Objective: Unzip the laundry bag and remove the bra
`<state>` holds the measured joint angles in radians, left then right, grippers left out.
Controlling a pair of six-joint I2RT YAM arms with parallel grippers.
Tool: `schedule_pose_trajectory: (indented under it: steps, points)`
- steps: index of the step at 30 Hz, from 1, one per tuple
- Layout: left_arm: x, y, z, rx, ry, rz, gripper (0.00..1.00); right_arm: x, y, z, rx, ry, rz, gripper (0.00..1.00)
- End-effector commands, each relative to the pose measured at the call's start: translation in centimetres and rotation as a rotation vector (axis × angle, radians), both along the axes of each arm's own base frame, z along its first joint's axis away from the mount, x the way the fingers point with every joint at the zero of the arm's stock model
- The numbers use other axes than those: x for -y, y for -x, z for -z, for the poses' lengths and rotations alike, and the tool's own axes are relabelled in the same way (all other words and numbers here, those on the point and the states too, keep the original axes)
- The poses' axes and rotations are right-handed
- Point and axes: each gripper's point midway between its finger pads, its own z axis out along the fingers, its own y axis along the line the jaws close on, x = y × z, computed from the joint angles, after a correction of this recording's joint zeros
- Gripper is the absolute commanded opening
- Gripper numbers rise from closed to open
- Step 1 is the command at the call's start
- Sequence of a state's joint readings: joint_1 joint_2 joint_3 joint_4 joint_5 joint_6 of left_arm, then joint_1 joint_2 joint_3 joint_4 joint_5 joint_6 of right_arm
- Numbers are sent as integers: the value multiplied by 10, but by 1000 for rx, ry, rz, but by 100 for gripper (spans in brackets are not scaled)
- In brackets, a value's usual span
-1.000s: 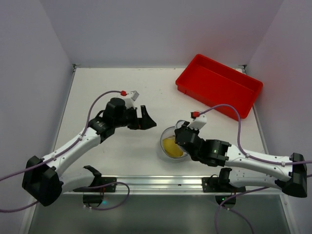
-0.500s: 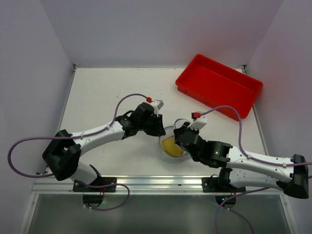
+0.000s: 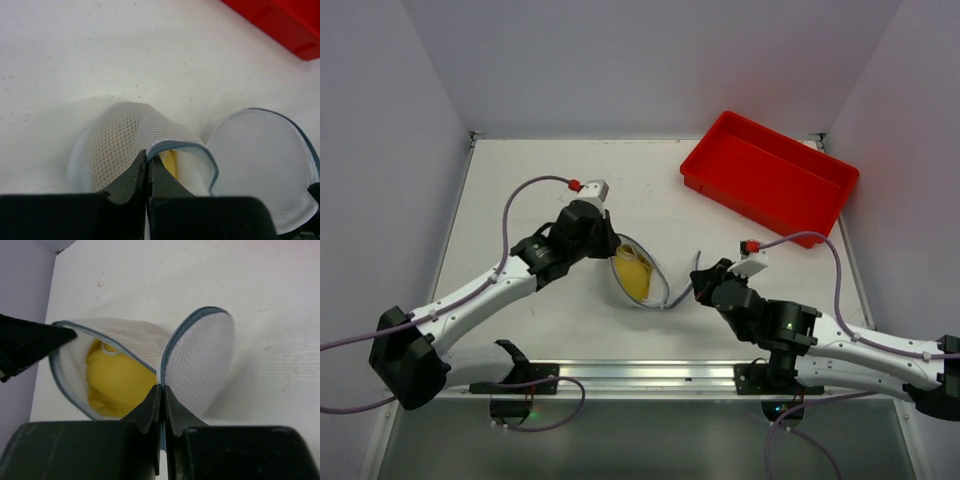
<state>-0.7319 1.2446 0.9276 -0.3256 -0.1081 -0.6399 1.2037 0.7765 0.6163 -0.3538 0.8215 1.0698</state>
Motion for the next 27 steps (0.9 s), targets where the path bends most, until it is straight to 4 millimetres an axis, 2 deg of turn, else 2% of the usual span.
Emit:
schedule_pose_trajectory:
  steps: [1,3,5,6,7,8,9,10,11,13,14,16,17,19,20,21,22,23,24,25,26,27]
  points:
    - [-36,-10,-6,73,-62,-112,0,22,4,12,-44,-46,87,9]
    - [-36,-6,1,66,-57,-97,0,20,12,16,-80,-54,42,15]
    - [-36,-2,10,51,-65,-81,0,24,20,24,-120,-10,14,29]
    - [-37,-1,13,47,-70,-81,0,24,22,25,-125,11,-9,36]
    - [-39,1,19,39,-80,-81,0,24,27,24,-143,38,-35,50]
    - [-40,2,21,33,-86,-79,0,25,28,23,-146,68,-47,56]
    - [-41,3,21,32,-88,-80,0,23,28,12,-140,67,-59,60]
    - [-42,5,24,26,-91,-79,0,21,30,9,-145,85,-81,68]
    - [-43,5,22,32,-87,-77,0,16,30,3,-106,146,-152,71]
    - [-46,7,21,37,-92,-81,0,-13,27,-30,-8,97,-262,78]
    - [-49,9,20,43,-94,-85,0,-28,29,-31,27,153,-355,81]
    - [-55,10,21,46,-108,-102,0,-54,23,-57,106,110,-408,84]
    - [-58,11,20,51,-108,-111,0,-71,21,-48,111,172,-476,84]
    - [-61,16,24,38,-107,-118,0,-94,6,-60,140,170,-518,85]
    - [-62,18,24,39,-97,-119,0,-109,-2,-36,94,238,-550,84]
    - [-63,20,26,36,-91,-123,0,-125,-8,-43,95,210,-603,84]
    - [-65,22,32,25,-96,-127,0,-135,-12,-38,88,217,-632,84]
    - [-66,24,33,24,-90,-131,0,-147,-17,-16,66,268,-669,85]
    - [-67,26,35,17,-85,-134,0,-162,-19,-19,93,244,-719,89]
    - [-68,28,38,9,-85,-136,0,-169,-21,-12,91,258,-741,91]
    - [-68,29,38,6,-81,-138,0,-174,-23,-3,89,284,-763,93]
    - [-69,30,39,3,-81,-143,0,-184,-26,15,67,314,-793,95]
